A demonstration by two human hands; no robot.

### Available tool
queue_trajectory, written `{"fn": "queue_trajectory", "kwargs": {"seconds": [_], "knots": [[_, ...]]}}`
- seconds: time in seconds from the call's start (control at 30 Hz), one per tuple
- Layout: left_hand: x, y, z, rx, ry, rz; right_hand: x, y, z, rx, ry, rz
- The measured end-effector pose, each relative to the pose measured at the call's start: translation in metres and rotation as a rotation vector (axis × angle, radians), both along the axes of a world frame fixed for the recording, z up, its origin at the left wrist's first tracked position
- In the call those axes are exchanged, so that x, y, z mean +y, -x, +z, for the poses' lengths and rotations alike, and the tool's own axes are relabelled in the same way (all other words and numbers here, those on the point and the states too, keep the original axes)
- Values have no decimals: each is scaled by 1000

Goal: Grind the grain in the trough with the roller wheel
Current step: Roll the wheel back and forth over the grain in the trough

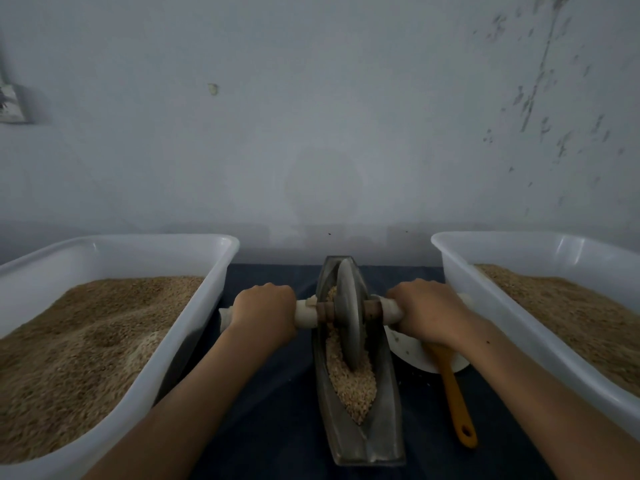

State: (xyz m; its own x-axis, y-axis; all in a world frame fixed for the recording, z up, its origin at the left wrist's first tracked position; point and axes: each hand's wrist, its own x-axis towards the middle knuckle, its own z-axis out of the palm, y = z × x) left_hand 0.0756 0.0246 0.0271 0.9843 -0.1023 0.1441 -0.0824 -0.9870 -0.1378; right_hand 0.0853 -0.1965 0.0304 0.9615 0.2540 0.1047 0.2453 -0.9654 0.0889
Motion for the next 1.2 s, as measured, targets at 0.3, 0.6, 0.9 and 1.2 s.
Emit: {"fn": "queue_trajectory", "kwargs": {"seconds": [0.3, 0.6, 0.9, 1.2], "knots": [[3, -1, 3, 78, 2, -24, -2, -1, 4, 119, 20, 2], [1, -2, -5, -89, 29, -5, 2, -2, -7, -159, -58, 17], [2, 2, 4, 71, -11, -28, -3, 2, 9, 186, 20, 7], [0, 0, -1, -54, 12, 0, 0, -2, -8, -117, -36, 3]]}}
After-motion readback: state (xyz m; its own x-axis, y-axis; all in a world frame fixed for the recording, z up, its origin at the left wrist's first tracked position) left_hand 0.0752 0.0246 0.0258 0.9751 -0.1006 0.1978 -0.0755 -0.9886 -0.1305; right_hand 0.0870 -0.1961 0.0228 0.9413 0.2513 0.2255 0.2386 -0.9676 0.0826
